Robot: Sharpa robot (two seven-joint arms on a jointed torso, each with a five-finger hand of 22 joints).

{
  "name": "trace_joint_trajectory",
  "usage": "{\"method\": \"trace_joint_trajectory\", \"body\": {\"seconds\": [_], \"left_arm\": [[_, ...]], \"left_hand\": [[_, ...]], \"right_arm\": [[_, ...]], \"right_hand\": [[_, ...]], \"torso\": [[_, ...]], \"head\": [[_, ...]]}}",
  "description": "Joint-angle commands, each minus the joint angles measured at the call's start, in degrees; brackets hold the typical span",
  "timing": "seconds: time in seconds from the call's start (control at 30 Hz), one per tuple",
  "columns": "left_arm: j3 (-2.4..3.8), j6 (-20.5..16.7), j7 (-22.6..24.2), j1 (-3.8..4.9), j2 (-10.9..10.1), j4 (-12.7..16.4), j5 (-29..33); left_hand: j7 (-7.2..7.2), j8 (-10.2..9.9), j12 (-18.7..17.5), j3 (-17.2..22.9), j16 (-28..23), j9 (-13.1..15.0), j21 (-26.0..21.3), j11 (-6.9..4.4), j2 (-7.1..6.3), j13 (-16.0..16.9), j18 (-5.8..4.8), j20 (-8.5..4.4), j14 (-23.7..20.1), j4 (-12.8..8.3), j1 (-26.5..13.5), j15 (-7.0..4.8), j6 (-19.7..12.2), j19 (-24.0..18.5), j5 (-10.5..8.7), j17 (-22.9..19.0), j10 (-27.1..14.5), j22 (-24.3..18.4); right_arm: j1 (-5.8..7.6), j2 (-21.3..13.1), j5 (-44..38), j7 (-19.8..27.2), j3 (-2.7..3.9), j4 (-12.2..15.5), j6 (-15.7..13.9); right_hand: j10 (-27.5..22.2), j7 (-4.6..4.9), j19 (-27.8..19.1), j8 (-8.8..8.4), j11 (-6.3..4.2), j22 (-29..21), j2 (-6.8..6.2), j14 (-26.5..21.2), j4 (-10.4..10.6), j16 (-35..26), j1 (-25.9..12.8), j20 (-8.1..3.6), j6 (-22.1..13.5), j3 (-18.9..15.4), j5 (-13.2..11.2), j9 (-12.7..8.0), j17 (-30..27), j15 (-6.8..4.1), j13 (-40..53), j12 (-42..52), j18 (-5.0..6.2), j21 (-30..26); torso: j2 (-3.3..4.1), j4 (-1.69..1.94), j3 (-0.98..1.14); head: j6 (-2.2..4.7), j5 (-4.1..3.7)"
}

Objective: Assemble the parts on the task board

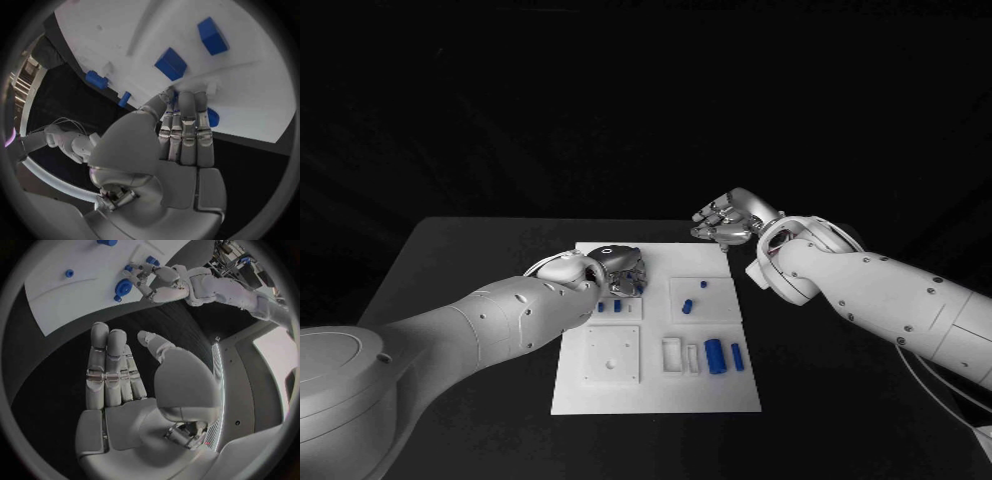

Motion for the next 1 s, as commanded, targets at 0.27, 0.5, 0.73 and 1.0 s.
{"method": "trace_joint_trajectory", "body": {"seconds": [0.27, 0.5, 0.73, 1.0], "left_arm": [[-0.36, 4.58, -1.77, -0.39, -0.02, -1.22, -1.08], [-0.37, 2.87, -1.51, -0.4, -0.09, -1.42, -1.32], [-0.35, -0.08, -0.62, -0.42, -0.45, -1.1, -0.34], [-0.28, -2.62, 0.53, -0.4, -1.18, 0.21, 1.47]], "left_hand": [[-0.21, -0.15, -0.31, -0.16, 2.09, -0.04, 1.85, -0.68, 1.78, 0.12, 0.36, -0.41, 0.96, -0.01, 0.52, -0.64, 1.76, 0.17, 0.0, 0.32, 2.31, 1.23], [-0.85, -0.12, -0.31, -0.99, 3.47, 0.05, 3.67, -1.8, 2.88, 0.17, 0.22, -1.25, 3.05, -0.16, 1.22, -1.56, 4.68, 1.21, 0.49, 0.7, 5.27, 1.23], [-0.78, -0.21, -0.32, -1.67, 3.54, -0.02, 4.72, -1.7, 3.39, 0.16, 0.12, -1.45, 3.5, -0.6, 1.22, -1.6, 4.43, 1.13, 0.74, 0.75, 4.88, 1.13], [-0.75, -0.17, -0.31, -1.6, 3.74, 0.0, 5.26, -1.63, 3.5, 0.16, 0.33, -1.37, 3.81, -0.87, 0.97, -1.56, 4.25, 1.32, 0.89, 0.86, 4.66, 1.1]], "right_arm": [[0.04, -0.02, 0.0, 0.43, 0.03, 0.18, 0.58], [0.05, -0.03, 0.02, 0.46, 0.03, 0.19, 0.57], [0.05, -0.02, 0.04, 0.5, 0.03, 0.18, 0.59], [0.05, 0.02, 0.08, 0.53, 0.03, 0.17, 0.61]], "right_hand": [[-0.29, 0.08, 0.64, -0.2, -0.07, 0.22, -0.21, -0.37, 0.12, 0.25, -0.25, 0.2, -0.46, -0.23, 0.33, 0.03, -0.18, 0.21, -0.08, -0.26, 0.58, -0.3], [-0.29, 0.08, 0.64, -0.2, -0.07, 0.22, -0.21, -0.37, 0.12, 0.25, -0.25, 0.2, -0.46, -0.23, 0.33, 0.03, -0.18, 0.21, -0.08, -0.26, 0.58, -0.3], [-0.29, 0.08, 0.64, -0.2, -0.07, 0.22, -0.21, -0.37, 0.12, 0.25, -0.25, 0.2, -0.46, -0.23, 0.33, 0.03, -0.18, 0.21, -0.08, -0.26, 0.58, -0.3], [-0.29, 0.08, 0.64, -0.2, -0.07, 0.22, -0.21, -0.37, 0.12, 0.25, -0.25, 0.2, -0.46, -0.23, 0.33, 0.03, -0.18, 0.21, -0.08, -0.26, 0.58, -0.3]], "torso": [[-0.04, 0.04, -0.08], [-0.07, 0.11, -0.12], [-0.02, 0.05, -0.13], [-0.11, 0.13, -0.16]], "head": [[-0.12, -0.16], [-0.13, -0.05], [-0.01, 0.05], [0.04, 0.11]]}}
